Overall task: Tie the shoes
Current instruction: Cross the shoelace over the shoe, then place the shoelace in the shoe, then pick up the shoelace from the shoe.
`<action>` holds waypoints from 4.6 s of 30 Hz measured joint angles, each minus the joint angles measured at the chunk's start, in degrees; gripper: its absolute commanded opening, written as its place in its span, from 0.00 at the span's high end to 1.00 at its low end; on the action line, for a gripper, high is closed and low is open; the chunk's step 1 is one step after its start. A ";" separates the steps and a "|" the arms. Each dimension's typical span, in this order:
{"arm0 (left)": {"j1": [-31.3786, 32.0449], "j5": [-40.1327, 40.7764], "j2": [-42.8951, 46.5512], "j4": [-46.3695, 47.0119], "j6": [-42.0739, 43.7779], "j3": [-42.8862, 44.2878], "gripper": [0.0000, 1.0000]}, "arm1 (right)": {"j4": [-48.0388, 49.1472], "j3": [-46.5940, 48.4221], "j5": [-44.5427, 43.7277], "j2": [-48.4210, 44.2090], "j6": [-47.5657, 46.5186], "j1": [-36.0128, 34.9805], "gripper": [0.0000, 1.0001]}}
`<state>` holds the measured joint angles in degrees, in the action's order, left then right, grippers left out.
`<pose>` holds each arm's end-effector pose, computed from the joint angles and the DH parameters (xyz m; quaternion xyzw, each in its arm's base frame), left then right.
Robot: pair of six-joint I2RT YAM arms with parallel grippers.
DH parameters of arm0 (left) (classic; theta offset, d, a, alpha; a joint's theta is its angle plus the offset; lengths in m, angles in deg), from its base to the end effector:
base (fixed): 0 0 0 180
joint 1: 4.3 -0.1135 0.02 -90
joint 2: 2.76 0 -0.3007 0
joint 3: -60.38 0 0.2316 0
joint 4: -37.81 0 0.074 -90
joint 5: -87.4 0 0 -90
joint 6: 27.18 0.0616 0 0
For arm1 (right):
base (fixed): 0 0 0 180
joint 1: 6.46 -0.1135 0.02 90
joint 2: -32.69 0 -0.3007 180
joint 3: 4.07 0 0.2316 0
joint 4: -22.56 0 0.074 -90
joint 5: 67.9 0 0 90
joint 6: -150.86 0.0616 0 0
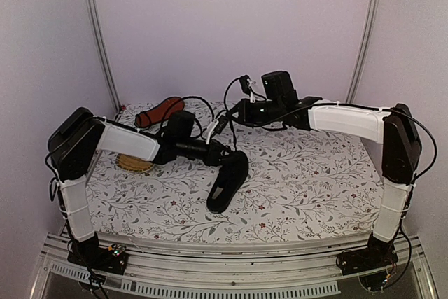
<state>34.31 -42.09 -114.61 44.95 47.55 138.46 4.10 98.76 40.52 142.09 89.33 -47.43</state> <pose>0.3140 -0.3009 0.2094 0.3358 0.7485 -0.4803 0.3105 0.3421 0.3228 0.3146 -0.1761 0.8184 0.4129 0.3589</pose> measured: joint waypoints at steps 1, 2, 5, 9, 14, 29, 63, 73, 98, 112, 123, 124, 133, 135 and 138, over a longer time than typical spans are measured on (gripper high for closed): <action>0.00 0.11 0.00 -0.15 0.02 0.24 0.67 | 0.13 0.00 -0.04 -0.02 0.11 -0.02 0.98; 0.00 0.28 0.00 -0.24 0.02 0.48 0.67 | 0.24 0.00 -0.02 0.00 0.28 -0.04 0.98; 0.02 1.31 -0.02 -0.48 0.07 1.64 0.65 | 0.37 0.00 0.15 0.00 0.96 -0.04 0.98; 0.17 2.29 -0.02 -0.37 0.09 3.26 0.63 | 0.42 0.00 0.52 0.00 2.05 -0.28 0.98; 0.31 3.72 -1.44 -0.39 0.26 5.07 0.68 | 0.37 0.00 0.87 0.00 3.76 -0.20 0.98; 0.61 5.79 -1.79 -0.39 0.72 5.33 1.00 | -0.04 0.00 0.83 0.00 5.68 -0.22 0.98; 1.73 4.28 9.18 13.88 -6.88 -17.11 1.00 | -3.72 -0.04 4.42 3.58 -3.78 -0.44 0.27; 1.29 4.13 9.20 17.18 -10.34 -18.64 1.00 | 10.29 -20.90 8.11 -2.80 -15.21 3.02 0.42; -0.28 -0.81 9.20 18.62 -10.91 -17.49 1.00 | 21.55 -15.30 18.12 13.00 -36.04 -0.31 0.49; -0.28 -1.27 9.20 18.62 -10.91 -17.07 1.00 | 27.93 -15.02 22.25 15.45 -40.30 -1.53 0.68; -0.37 -0.83 9.20 18.62 -10.91 -17.05 1.00 | 32.35 -16.37 23.23 15.78 -40.00 -1.75 0.98; -0.39 -0.59 9.20 18.60 -10.88 -17.05 1.00 | 32.92 -17.49 22.73 15.43 -39.85 -1.64 0.98; -0.68 1.01 9.20 18.62 -10.82 -17.09 1.00 | 34.73 -31.63 15.69 0.17 -36.98 1.29 0.98; -0.70 1.31 9.20 18.64 -10.80 -17.11 1.00 | 34.27 -32.76 14.10 -4.04 -37.03 1.64 0.98; -0.76 1.62 9.20 18.67 -10.78 -17.11 1.00 | 31.61 -32.89 12.44 -8.13 -37.03 1.73 0.98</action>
<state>33.55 -40.47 -105.41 63.62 36.78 121.35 35.70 65.86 52.95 133.96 52.31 -45.70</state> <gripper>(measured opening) 0.004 0.020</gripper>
